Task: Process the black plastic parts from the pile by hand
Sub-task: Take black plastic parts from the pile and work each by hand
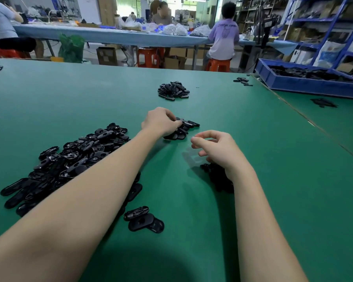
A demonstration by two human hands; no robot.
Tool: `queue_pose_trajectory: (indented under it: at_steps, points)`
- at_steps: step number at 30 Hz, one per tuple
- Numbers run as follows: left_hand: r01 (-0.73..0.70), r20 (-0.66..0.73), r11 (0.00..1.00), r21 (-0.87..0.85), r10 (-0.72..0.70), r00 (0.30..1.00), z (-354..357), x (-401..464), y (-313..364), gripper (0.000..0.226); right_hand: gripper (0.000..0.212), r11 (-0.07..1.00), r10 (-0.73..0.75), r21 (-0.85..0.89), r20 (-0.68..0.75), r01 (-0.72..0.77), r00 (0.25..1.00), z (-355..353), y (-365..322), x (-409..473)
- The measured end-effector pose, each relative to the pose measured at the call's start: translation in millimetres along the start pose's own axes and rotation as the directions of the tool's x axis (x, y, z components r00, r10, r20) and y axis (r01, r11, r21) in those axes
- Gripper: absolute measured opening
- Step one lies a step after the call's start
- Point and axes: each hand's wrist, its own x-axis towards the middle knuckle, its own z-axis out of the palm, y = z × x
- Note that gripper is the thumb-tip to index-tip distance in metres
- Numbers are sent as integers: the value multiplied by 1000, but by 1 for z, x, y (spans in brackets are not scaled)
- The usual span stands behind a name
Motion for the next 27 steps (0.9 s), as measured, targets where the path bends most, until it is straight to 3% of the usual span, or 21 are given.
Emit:
queue_pose_trajectory:
  at_steps: [7, 12, 19, 23, 27]
  points:
    - [-4, -61, 979, -205, -9, 998, -4, -17, -20, 22, 17, 999, -28, -35, 51, 30, 998, 2, -2, -1]
    - [-3, 78, 901, -434, 41, 996, -32, -41, -42, 15, 12, 977, -44, -199, 147, 74, 988, 11, -5, -3]
    - [41, 255, 881, -471, 91, 963, -46, -59, -53, 17, 10, 897, -82, -385, 339, 218, 937, 44, -19, -12]
    - [29, 233, 844, -535, 114, 966, -46, -62, -52, 16, 6, 845, -132, -414, 451, 338, 883, 74, -26, -21]
    - [41, 230, 841, -539, 100, 968, -46, -63, -52, 20, 18, 803, -173, -440, 474, 402, 863, 91, -27, -26]
